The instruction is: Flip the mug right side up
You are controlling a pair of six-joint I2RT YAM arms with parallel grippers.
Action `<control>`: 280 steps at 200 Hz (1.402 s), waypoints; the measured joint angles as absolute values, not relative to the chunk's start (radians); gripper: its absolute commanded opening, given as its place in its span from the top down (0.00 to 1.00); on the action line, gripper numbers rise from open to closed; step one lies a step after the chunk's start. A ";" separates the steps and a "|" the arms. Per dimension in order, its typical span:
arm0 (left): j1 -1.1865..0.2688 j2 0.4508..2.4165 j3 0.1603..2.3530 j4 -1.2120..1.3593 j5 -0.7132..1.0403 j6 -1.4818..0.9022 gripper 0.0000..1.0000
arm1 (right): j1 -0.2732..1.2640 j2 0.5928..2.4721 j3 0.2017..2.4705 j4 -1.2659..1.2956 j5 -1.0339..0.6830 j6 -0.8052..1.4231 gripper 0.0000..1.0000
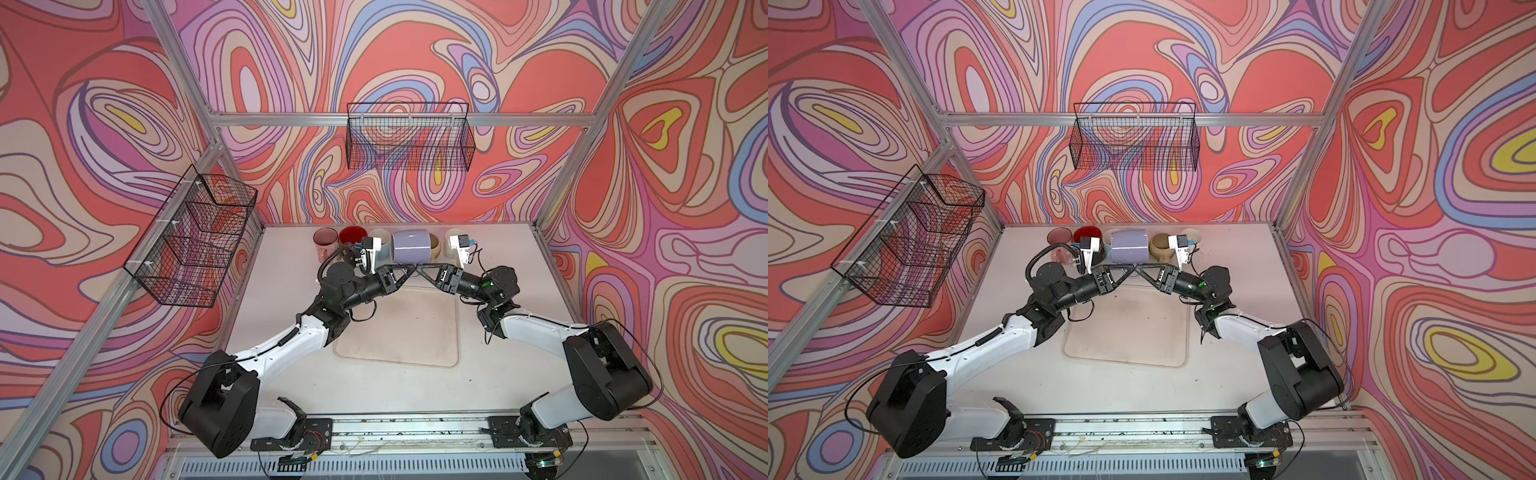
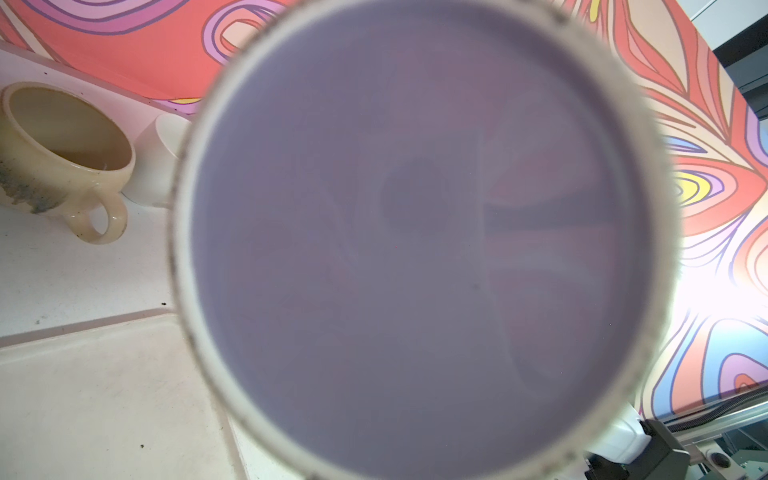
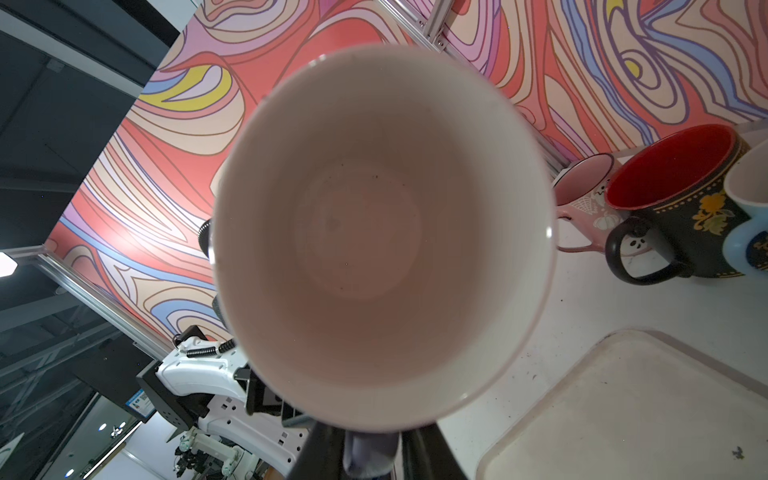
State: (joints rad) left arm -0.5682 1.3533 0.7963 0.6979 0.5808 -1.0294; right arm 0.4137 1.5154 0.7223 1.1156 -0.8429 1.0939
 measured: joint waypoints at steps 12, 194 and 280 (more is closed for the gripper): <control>-0.568 1.362 0.796 0.708 0.584 -1.034 1.00 | 0.414 1.518 0.722 1.117 -0.843 1.096 0.77; -0.562 1.312 0.759 0.696 0.560 -0.979 0.65 | 0.421 1.503 0.718 1.077 -0.828 1.074 1.00; -0.561 1.320 0.743 0.701 0.554 -1.003 1.00 | 0.420 1.503 0.707 1.086 -0.830 1.051 0.98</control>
State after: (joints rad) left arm -0.5610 1.3205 0.7425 0.7006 0.5537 -1.0035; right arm 0.4202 1.5032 0.7067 1.0863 -0.8303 1.0508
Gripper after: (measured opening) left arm 0.146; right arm 0.149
